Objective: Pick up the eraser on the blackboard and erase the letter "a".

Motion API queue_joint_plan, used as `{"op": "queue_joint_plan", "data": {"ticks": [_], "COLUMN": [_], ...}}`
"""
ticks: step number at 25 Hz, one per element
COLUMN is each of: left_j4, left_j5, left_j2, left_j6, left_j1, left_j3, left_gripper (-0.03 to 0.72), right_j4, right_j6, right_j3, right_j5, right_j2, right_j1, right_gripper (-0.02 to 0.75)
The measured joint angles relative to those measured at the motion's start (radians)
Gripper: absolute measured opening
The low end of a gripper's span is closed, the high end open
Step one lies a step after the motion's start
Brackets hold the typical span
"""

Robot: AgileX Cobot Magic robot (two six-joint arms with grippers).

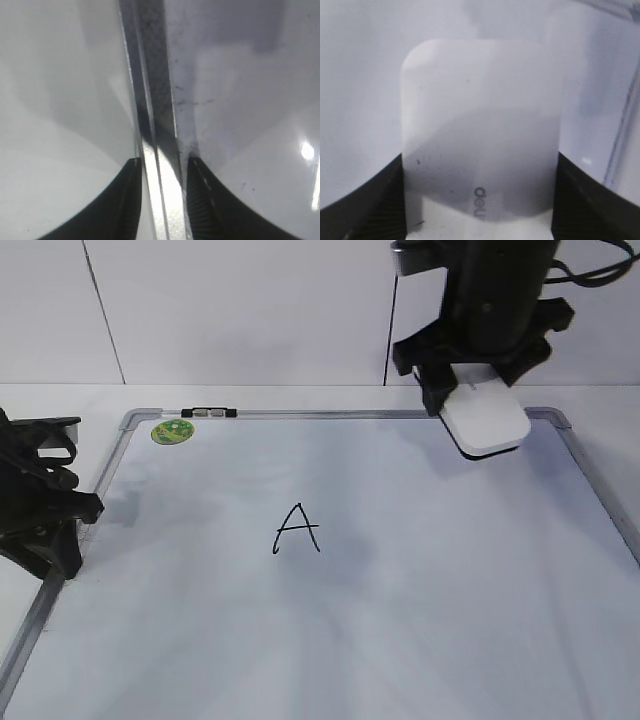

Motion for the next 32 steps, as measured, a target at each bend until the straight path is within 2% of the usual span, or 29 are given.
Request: {"op": "queue_joint_plan", "data": {"ticks": [7,13,25,32], "left_j4": [0.002,0.004,0.004,0.004], "left_j5": [0.0,0.0,-0.006,-0.006], "left_j2": [0.0,0.0,0.0,0.0], "left_j6": [0.0,0.0,0.0,0.0], "left_j1": [0.0,0.0,0.0,0.0], "left_j3": [0.0,0.0,0.0,0.0], "left_gripper": [0.228,0.228,0.233,0.235], "right_j4": [0.058,0.087,0.132,0.136], "right_j6": [-0.058,-0.085,-0.12,-0.148], "right_j3": [0.261,0.41,0.513,0.513], "right_j5": [-0.094,-0.136,-0.267,-0.305], "right_j2": [-0.137,-0.154,-0.153,-0.083], "right_j1": [-0.177,-0.284,-0.406,-0.418], "right_gripper": [0.543,0.543,0.543,0.543]}}
